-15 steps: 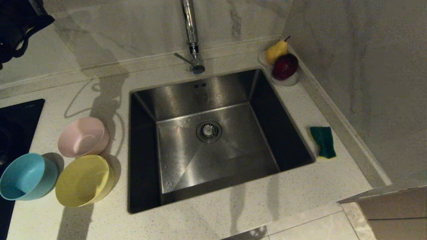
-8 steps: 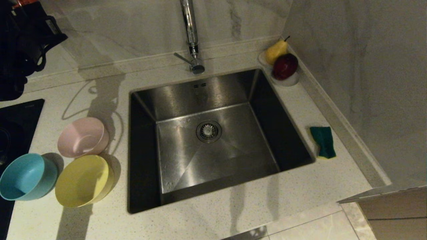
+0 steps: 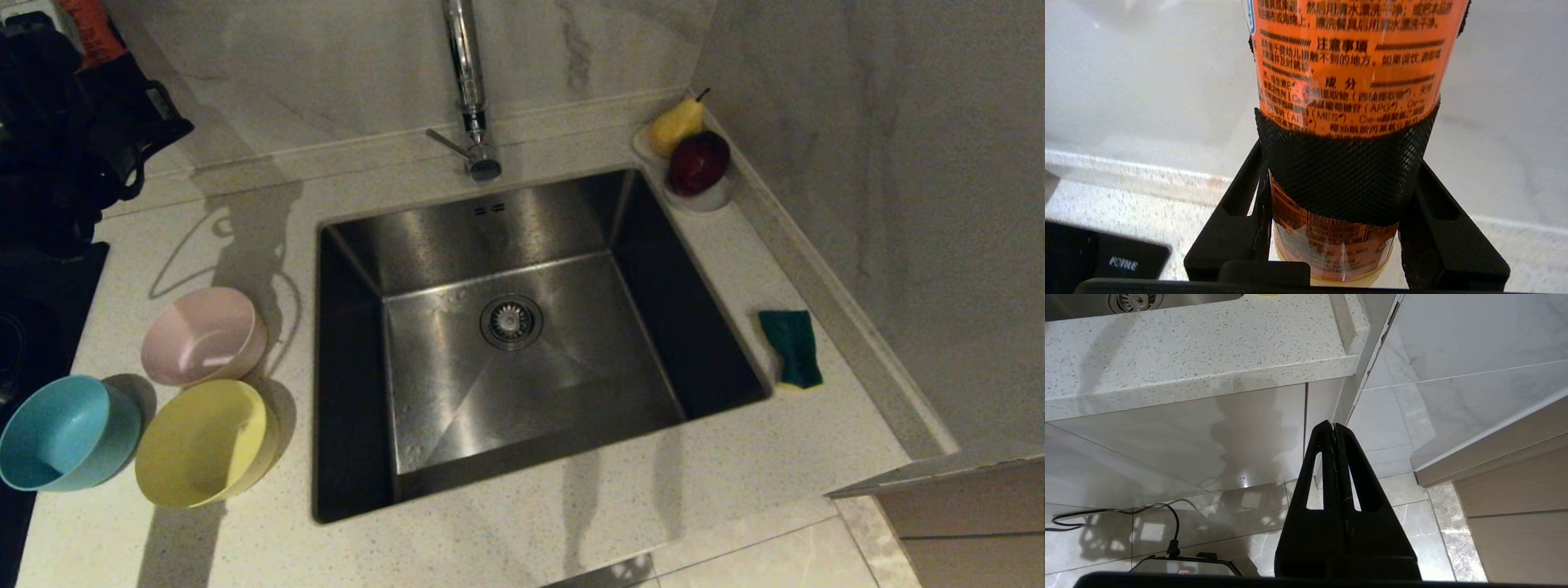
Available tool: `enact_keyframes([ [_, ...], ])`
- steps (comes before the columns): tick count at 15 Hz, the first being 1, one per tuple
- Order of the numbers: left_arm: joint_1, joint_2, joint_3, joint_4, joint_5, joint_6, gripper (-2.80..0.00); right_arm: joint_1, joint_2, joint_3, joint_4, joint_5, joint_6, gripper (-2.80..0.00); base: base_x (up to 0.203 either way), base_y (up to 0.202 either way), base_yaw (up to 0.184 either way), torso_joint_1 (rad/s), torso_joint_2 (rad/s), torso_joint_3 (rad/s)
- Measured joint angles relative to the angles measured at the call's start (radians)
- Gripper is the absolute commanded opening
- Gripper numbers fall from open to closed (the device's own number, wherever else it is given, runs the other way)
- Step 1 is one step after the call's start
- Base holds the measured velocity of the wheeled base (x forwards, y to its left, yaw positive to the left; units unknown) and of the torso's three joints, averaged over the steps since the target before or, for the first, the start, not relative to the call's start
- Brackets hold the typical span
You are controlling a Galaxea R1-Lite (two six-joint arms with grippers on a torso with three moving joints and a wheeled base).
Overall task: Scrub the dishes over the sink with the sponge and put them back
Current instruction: Place the dish soap on the table
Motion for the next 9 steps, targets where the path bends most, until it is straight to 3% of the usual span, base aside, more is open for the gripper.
enact_keyframes([
  [9, 0.0, 0.022, -0.095, 0.326, -0.004, -0.006, -2.8, 0.0, 0.0, 0.0, 0.0, 0.0, 0.0, -2.8, 0.0, 0.0, 0.0, 0.0, 0.0, 0.0],
])
